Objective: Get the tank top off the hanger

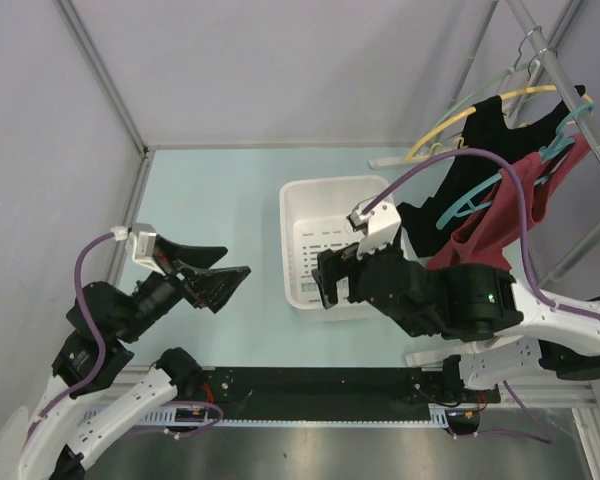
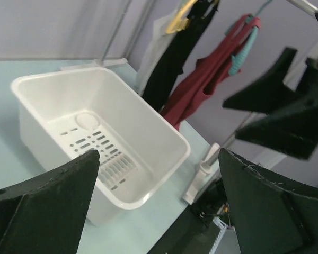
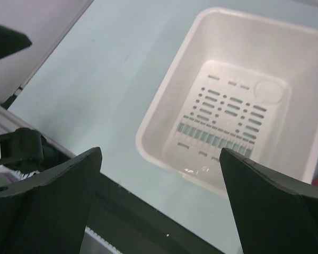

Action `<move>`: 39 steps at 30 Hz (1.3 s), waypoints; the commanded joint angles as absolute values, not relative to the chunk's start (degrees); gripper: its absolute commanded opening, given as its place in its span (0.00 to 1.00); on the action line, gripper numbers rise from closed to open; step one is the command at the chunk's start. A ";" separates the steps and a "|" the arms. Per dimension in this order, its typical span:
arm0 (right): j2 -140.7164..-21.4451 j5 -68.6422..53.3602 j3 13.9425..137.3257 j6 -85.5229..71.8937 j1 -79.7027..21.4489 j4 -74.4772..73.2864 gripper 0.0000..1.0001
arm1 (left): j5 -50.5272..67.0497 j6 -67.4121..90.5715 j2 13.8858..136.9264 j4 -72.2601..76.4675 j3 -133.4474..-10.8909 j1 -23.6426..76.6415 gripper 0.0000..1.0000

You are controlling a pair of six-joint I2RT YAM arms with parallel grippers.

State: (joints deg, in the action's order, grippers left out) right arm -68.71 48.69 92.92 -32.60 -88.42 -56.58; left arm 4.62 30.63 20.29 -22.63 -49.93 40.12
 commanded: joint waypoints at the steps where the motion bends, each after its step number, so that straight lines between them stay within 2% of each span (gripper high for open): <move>1: -70.22 46.07 98.69 -23.91 -82.98 -53.71 1.00 | 14.67 27.34 29.67 -20.38 -56.76 40.25 1.00; 5: -68.56 33.42 100.71 -17.76 -76.04 -46.86 1.00 | 23.52 26.81 37.69 -18.47 -60.38 40.25 0.99; 8: -69.69 33.83 106.57 -17.75 -71.82 -47.28 1.00 | 28.63 27.51 43.32 -15.30 -63.27 40.34 0.98; 11: -74.42 38.47 114.58 -16.88 -69.00 -53.68 1.00 | 29.97 28.21 48.93 -12.66 -66.53 41.83 0.96; 16: -80.15 46.48 130.24 -11.78 -68.91 -62.22 1.00 | 25.58 24.01 58.34 -9.05 -73.71 51.23 0.96; 23: -75.94 55.88 131.22 -5.03 -68.91 -57.49 1.00 | 16.44 13.99 74.25 -6.25 -86.64 60.98 0.94; 27: -73.83 62.65 131.40 -0.63 -68.99 -53.63 1.00 | 13.80 10.11 83.39 -2.82 -96.73 63.37 0.95; 31: -72.16 69.33 131.31 5.00 -69.87 -50.11 1.00 | 12.40 7.56 91.91 4.03 -100.28 63.98 0.96; 34: -69.89 77.57 128.25 12.81 -72.76 -43.62 0.99 | 11.86 6.86 97.27 6.85 -103.88 63.98 0.97; 36: -67.78 81.45 121.58 20.44 -76.79 -30.73 1.00 | 13.09 7.38 99.92 6.77 -107.99 63.98 0.97; 37: -66.20 85.56 118.07 34.75 -78.64 -22.67 1.00 | 13.79 7.82 101.32 6.59 -109.32 63.98 0.98; 38: -63.05 86.91 114.03 44.72 -80.32 2.82 1.00 | 14.32 8.08 103.51 6.50 -110.47 63.98 0.97; 39: -61.54 87.71 105.29 55.35 -84.60 18.04 1.00 | 14.41 8.35 104.58 6.59 -111.96 63.98 0.98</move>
